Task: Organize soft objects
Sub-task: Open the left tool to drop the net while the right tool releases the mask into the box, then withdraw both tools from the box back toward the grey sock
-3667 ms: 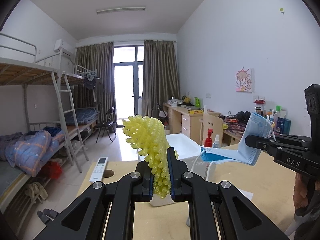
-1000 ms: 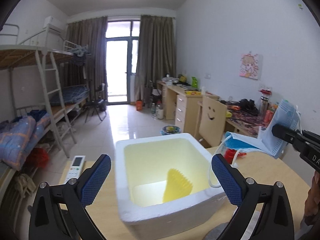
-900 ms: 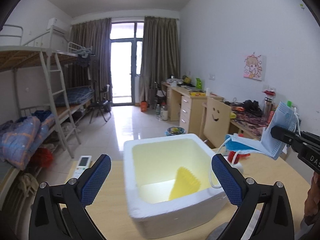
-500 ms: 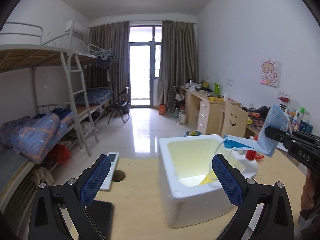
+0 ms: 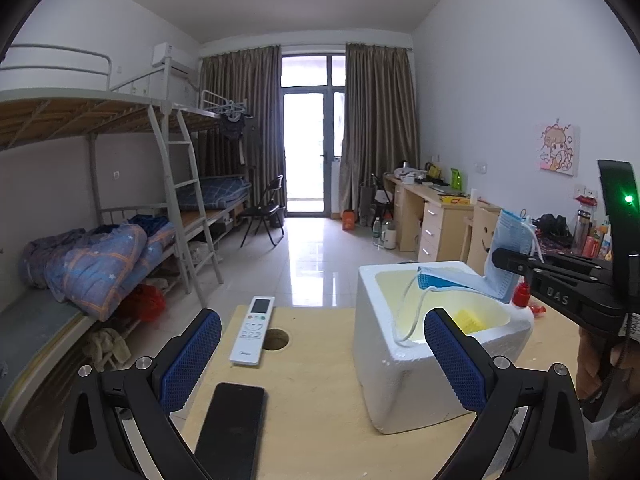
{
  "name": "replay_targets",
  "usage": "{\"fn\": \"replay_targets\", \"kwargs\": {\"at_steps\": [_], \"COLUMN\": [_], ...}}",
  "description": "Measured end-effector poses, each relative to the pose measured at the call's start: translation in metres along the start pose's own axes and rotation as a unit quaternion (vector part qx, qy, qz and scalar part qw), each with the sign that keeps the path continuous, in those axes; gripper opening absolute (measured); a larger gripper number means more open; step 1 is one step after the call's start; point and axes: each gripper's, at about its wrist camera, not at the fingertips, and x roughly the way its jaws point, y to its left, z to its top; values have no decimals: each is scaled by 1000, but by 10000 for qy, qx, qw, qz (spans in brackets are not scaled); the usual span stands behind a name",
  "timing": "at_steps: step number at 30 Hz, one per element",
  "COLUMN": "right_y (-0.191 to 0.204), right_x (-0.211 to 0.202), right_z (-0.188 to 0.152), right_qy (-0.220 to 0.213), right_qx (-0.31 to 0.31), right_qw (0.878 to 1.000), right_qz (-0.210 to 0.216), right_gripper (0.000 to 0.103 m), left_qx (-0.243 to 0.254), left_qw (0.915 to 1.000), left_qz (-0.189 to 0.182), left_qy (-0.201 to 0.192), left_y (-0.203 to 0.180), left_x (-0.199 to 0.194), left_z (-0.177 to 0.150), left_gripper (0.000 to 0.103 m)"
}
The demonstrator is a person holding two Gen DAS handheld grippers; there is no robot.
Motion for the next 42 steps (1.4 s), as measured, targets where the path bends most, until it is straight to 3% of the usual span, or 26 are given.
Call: {"fn": "replay_targets", "kwargs": {"at_steps": [9,11,13,15,19,22,32,42], "right_y": [-2,-2,-2,-3,1,1,2,6], "right_x": [27,30,32,31,29,24,0,-59], "right_z": [-3,-4,-5,-5,-5,-5,1,-3], "right_qy": [242,310,362,346,351,293,231,-131], "right_qx": [32,31,85,111,32,29,28,-8], "right_qw": [9997,9995,9993,9993,9993,9995,9997,9997], "right_qz": [-64,-91,-52,-90,-106,-98,-113,-193], "right_gripper": [9,18,50,70,89,98,99,99], "left_qx": [-48,-75,-77,-77,-93,-87,-65,-43], "left_qw": [9999,9999,9999,9999,9999,9999,9999,9993], "left_qz": [119,125,106,104,67,49,-19,-204], "left_qy": [51,45,38,37,33,25,-93,-302], "left_y": [8,9,9,10,10,7,-3,-22], "left_x": [0,0,-1,-2,-3,-5,-22,-58], "left_z": [-3,-4,-4,-6,-5,-6,-3,-1], "left_gripper": [102,102,102,102,102,102,102,102]}}
